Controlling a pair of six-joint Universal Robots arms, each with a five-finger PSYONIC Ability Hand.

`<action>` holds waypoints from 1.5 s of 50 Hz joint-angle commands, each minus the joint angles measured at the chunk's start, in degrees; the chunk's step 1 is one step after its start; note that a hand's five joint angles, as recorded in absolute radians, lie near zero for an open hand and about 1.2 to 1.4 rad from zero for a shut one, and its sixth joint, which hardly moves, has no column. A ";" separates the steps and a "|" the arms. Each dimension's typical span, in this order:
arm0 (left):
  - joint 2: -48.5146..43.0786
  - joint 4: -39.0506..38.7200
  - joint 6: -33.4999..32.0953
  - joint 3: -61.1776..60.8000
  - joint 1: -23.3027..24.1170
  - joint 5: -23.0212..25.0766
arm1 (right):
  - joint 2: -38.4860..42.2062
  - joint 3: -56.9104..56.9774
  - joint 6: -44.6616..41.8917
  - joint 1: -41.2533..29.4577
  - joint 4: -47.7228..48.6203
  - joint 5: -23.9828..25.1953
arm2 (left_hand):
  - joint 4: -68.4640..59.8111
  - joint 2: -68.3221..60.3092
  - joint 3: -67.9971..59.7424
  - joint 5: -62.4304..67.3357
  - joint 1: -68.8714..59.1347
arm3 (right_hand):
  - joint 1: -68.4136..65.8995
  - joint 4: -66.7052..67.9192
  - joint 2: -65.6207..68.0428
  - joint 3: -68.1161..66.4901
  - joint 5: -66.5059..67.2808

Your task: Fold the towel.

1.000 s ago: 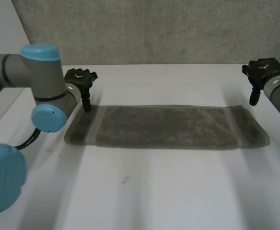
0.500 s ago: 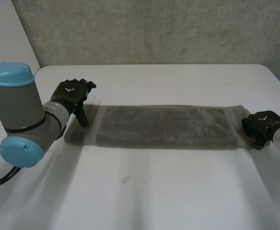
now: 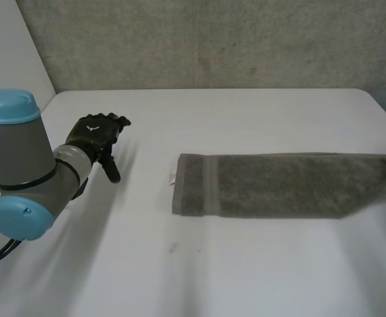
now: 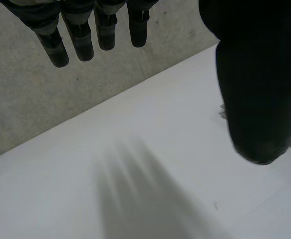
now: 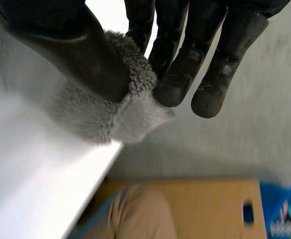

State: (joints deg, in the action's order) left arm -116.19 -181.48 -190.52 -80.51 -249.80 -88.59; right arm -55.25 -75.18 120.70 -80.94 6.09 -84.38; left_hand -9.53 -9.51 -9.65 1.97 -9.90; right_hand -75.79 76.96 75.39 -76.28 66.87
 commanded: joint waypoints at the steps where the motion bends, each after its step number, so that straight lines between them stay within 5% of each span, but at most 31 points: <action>1: 1.14 -0.01 0.15 -0.35 0.28 -0.09 | -3.90 -0.31 8.84 -19.13 0.68 5.26 | -0.47 -0.49 -0.35 -1.97 -0.10 | -4.21 3.04 4.61 -3.72 3.13; 9: 1.23 -0.10 0.33 -1.31 0.37 -0.09 | 0.66 -1.02 9.73 -38.47 3.40 7.39 | -0.47 -0.49 -0.35 -1.97 -0.10 | -4.21 3.04 4.61 -3.72 3.13; 15: 0.79 -0.18 0.33 -1.66 0.72 -0.09 | 4.97 -0.84 10.08 -46.40 5.77 7.56 | -0.47 -0.49 -0.35 -1.97 -0.10 | -4.21 3.04 4.61 -3.72 3.13; 26: 0.00 -1.94 0.33 -1.75 0.90 -0.18 | 8.31 5.03 18.59 -50.28 6.74 6.95 | -0.47 -0.49 -0.35 -1.97 -0.10 | -4.21 3.04 4.61 -3.72 3.13; 39: -0.09 -2.12 0.42 -2.28 1.07 -0.18 | 10.68 7.60 18.69 -53.53 3.68 8.44 | -0.47 -0.49 -0.35 -1.97 -0.10 | 2.73 -3.90 -2.32 3.22 -3.80; 40: -0.09 -2.12 0.42 -2.28 1.07 -0.18 | 10.69 7.60 18.69 -53.53 3.67 8.44 | -0.47 -0.49 -0.35 -1.97 -0.10 | 2.80 -3.97 -2.39 3.29 -3.87; 42: -0.18 -2.21 0.42 -2.45 1.07 -0.18 | 11.13 7.33 18.43 -53.45 0.69 8.18 | -0.47 -0.49 -0.35 -1.97 -0.10 | 65.79 -66.96 -65.39 66.28 -66.87; 49: -0.18 -3.00 0.24 -2.37 1.16 -0.18 | 6.74 4.61 19.92 -52.39 -1.08 7.91 | -0.47 -0.49 -0.35 -1.97 -0.10 | 65.79 -66.96 -65.39 66.28 -66.87; 60: -0.18 -3.70 0.33 0.53 5.11 -0.27 | -11.53 -10.84 33.62 -36.43 -0.55 8.18 | -0.47 -0.49 -0.35 -1.97 -0.10 | 65.79 -66.96 -65.39 66.28 -66.87; 68: -1.58 -3.70 0.42 2.20 8.10 -0.36 | -11.64 -19.02 32.85 -27.88 0.41 8.97 | -0.47 -0.49 -0.35 -1.97 -0.10 | 65.79 -66.96 -65.39 66.28 -66.87; 75: -2.29 -3.70 0.50 2.12 9.07 -0.36 | -8.82 -23.08 27.83 -23.39 6.04 8.53 | -0.47 -0.49 -0.35 -1.97 -0.10 | 46.20 -47.37 -45.79 46.69 -47.27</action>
State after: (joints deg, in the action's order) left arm -117.85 -185.19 -190.08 -78.37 -241.72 -88.94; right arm -67.02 -94.76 153.23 -108.11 7.26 -75.51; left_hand -9.53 -9.49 -9.65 1.95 -9.90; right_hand -15.45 15.48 15.36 -15.20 5.58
